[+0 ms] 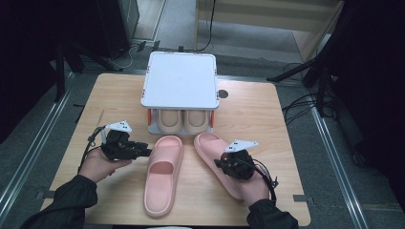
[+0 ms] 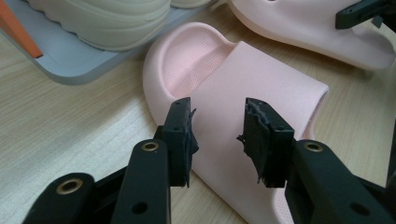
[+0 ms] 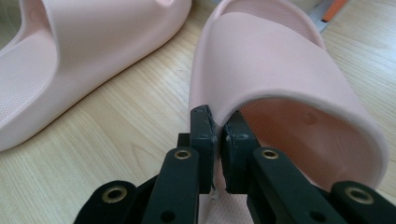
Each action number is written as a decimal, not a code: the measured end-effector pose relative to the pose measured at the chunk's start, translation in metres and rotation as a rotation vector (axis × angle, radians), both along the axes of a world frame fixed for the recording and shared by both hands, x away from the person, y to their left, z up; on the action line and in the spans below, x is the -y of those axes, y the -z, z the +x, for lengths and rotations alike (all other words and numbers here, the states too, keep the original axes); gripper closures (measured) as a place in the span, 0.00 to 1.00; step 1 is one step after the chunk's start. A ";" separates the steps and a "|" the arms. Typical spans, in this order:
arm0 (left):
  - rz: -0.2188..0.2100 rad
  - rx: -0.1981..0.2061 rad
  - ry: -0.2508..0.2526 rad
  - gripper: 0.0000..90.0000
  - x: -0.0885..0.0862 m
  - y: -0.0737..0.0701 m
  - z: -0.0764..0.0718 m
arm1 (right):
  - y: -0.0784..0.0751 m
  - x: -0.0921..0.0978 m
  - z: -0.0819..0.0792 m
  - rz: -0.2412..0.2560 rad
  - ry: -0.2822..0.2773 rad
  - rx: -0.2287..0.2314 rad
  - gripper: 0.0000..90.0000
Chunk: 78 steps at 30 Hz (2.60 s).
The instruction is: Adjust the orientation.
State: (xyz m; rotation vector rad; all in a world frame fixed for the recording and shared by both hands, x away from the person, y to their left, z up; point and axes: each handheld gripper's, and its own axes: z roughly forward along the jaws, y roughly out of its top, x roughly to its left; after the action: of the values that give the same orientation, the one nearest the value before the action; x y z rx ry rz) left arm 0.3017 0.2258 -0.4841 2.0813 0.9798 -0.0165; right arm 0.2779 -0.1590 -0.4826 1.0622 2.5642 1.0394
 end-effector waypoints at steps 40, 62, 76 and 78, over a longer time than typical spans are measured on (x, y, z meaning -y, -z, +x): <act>0.018 0.003 0.008 0.70 -0.001 0.002 -0.002 | 0.005 -0.027 -0.012 0.055 -0.045 -0.039 0.82; 0.021 0.003 0.003 0.73 -0.006 0.004 -0.007 | 0.001 0.051 0.015 0.016 0.137 -0.022 0.89; 0.025 -0.014 -0.001 0.71 -0.008 0.008 -0.013 | 0.015 0.036 0.025 -0.047 0.112 -0.082 0.87; 0.031 -0.010 0.003 0.71 -0.008 0.008 -0.014 | 0.015 0.035 0.024 -0.048 0.108 -0.083 0.87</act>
State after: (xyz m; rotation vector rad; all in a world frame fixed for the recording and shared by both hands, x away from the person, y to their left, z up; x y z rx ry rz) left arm 0.2878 0.2338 -0.4926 2.1128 0.9891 -0.0136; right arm 0.3021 -0.1943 -0.4977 1.2401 2.5491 0.9220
